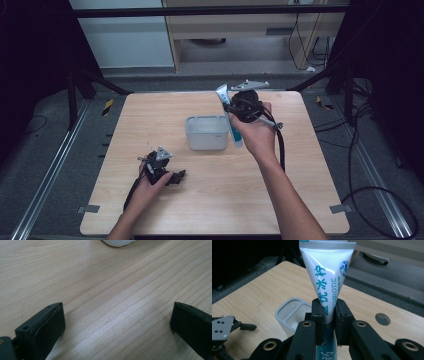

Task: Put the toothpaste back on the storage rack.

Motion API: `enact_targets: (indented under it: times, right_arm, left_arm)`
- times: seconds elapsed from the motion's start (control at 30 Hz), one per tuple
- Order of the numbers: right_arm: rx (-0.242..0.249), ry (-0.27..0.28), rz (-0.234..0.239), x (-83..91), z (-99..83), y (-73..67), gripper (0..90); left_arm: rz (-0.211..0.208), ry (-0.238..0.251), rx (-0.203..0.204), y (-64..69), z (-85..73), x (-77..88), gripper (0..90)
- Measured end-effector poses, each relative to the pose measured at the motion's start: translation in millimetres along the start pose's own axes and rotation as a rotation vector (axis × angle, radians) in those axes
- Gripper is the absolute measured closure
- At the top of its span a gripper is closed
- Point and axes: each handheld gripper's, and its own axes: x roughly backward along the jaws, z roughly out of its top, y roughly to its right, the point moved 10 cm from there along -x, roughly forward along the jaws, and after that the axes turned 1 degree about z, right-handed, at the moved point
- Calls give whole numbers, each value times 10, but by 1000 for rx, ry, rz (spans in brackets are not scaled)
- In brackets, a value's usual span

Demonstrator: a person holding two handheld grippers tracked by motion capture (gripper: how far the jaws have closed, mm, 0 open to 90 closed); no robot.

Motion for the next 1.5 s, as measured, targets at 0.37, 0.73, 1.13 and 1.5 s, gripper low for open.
enact_targets:
  times: [0.37,0.73,1.13,1.5]
  right_arm:
    - [-4,44,-12,-70,264,-35,798]
    - [-10,72,-31,-176,417,-39,797]
    - [-12,119,-58,-224,509,-16,797]
    - [-7,142,-67,-292,559,-27,797]
  left_arm:
    - [0,-1,0,0,-1,1,0]
    - [0,-2,0,0,-1,1,0]
    - [0,-1,0,1,-1,1,0]
    - [0,-1,0,1,-1,1,0]
